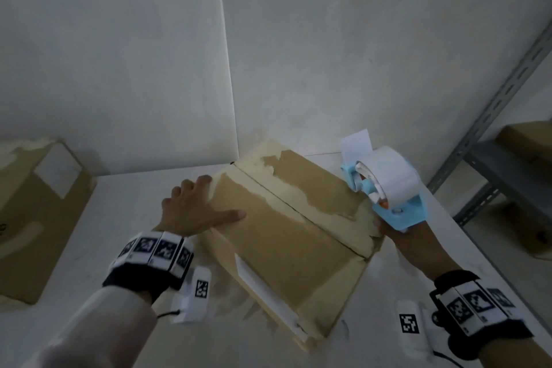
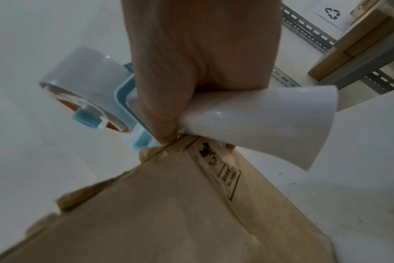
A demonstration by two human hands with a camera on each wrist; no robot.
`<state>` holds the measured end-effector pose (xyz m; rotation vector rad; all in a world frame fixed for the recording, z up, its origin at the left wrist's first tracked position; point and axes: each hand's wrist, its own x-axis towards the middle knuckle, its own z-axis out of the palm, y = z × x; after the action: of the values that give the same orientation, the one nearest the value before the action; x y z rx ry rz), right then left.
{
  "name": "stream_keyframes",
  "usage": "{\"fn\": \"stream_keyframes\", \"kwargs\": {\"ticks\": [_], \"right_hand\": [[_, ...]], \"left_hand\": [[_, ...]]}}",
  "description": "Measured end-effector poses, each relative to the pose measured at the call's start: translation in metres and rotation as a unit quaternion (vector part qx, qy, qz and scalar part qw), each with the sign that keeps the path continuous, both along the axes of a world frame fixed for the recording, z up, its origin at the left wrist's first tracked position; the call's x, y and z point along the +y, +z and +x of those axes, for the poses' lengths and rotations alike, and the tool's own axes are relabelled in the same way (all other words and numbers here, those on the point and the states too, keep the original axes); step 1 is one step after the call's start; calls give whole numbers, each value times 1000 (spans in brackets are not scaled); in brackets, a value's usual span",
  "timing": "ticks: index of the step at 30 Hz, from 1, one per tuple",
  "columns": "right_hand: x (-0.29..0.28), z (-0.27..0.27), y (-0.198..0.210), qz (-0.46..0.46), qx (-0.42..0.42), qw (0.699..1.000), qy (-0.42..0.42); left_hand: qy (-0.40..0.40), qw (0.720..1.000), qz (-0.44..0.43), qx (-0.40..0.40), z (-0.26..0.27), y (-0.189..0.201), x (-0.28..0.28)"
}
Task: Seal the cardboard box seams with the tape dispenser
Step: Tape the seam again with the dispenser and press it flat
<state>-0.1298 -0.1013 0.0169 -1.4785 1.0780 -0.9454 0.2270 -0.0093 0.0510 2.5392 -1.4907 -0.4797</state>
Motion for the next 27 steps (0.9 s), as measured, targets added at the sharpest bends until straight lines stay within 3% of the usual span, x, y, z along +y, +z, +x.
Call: {"fn": "stream_keyframes", "kwargs": {"ticks": [3,5,10,13,18,23,27], "right_hand": [[11,1,2,-30,41,998,24],[25,3,7,-45,136,988,55],[43,1,9,-4,49,997,53],[51,1,28,-50,62,993,89],[60,0,69,-48,88,990,99],[62,-9,102,-84,119,987,71],[66,3,126,-93,117,988,48]], "left_hand": [[-28,997,50,-44,-2,4,34],[-36,993,91,-68,-1,7,54],[-28,983,152,-96,1,19,82],[-42,989,119,-81,-1,25,81],[-224,972,61,-32,-6,23,70],[-185,982,-10,25,-11,18,65],[-223,974,8,-50,-14,11,58]]}}
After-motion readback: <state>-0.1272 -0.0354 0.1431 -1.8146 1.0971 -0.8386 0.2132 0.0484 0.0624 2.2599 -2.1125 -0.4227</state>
